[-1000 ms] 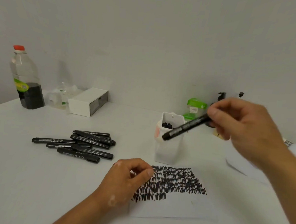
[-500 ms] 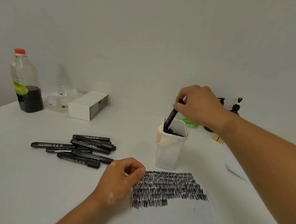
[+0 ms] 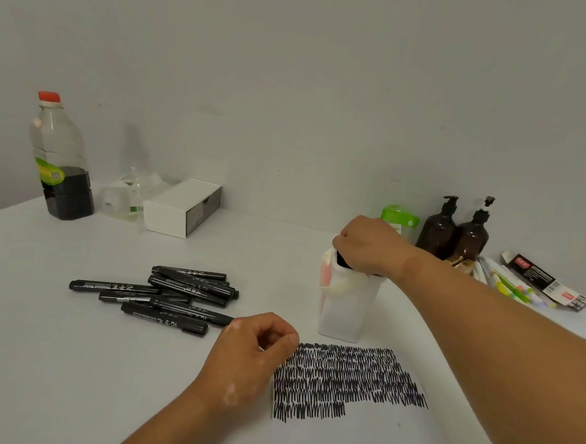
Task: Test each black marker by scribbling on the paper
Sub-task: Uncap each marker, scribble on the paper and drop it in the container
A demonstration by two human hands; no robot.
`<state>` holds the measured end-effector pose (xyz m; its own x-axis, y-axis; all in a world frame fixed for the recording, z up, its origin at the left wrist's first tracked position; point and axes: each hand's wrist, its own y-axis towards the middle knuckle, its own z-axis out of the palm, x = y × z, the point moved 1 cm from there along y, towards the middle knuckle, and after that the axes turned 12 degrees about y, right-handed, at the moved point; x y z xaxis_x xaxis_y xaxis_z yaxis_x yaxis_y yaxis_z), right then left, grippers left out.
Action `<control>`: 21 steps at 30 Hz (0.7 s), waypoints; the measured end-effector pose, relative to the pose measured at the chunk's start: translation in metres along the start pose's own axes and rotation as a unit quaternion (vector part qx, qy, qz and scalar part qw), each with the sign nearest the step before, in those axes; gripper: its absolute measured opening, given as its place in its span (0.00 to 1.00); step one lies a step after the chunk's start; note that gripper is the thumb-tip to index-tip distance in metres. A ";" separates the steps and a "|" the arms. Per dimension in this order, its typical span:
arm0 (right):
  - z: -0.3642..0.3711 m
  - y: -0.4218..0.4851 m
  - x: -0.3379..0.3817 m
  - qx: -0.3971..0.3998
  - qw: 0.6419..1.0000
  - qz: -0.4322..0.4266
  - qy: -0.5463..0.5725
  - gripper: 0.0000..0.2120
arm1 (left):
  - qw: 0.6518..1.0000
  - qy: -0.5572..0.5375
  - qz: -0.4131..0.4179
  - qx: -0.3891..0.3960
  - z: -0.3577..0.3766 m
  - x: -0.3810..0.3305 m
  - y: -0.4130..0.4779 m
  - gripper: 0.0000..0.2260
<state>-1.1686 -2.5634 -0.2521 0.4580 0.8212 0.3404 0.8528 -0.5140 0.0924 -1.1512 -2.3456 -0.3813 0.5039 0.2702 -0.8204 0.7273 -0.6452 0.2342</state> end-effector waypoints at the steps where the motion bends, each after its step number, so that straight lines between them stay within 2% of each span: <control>1: 0.001 -0.001 0.001 0.010 1.000 -0.004 -0.017 0.15 | 1.000 0.000 0.000 -0.002 0.000 0.000 0.000 0.06; 9: -0.016 -0.002 0.003 -0.022 0.998 0.012 0.054 0.20 | 1.000 0.003 -0.004 0.005 -0.001 0.000 0.001 0.05; 12: -0.035 -0.013 0.000 -0.063 0.996 -0.009 0.068 0.24 | 1.000 0.005 -0.005 0.004 -0.002 0.001 0.001 0.05; 18: -0.051 -0.082 -0.017 -0.185 0.967 -0.084 0.154 0.12 | 1.000 0.019 -0.009 0.005 -0.001 0.006 0.003 0.05; 21: -0.018 -0.127 -0.033 -0.188 0.955 -0.104 0.206 0.10 | 0.999 0.034 -0.004 -0.003 0.000 0.007 0.002 0.05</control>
<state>-1.2967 -2.5298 -0.2579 0.0855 0.7875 0.6104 0.7287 -0.4672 0.5007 -1.1464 -2.3455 -0.3865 0.5277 0.3235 -0.7854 0.7342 -0.6386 0.2303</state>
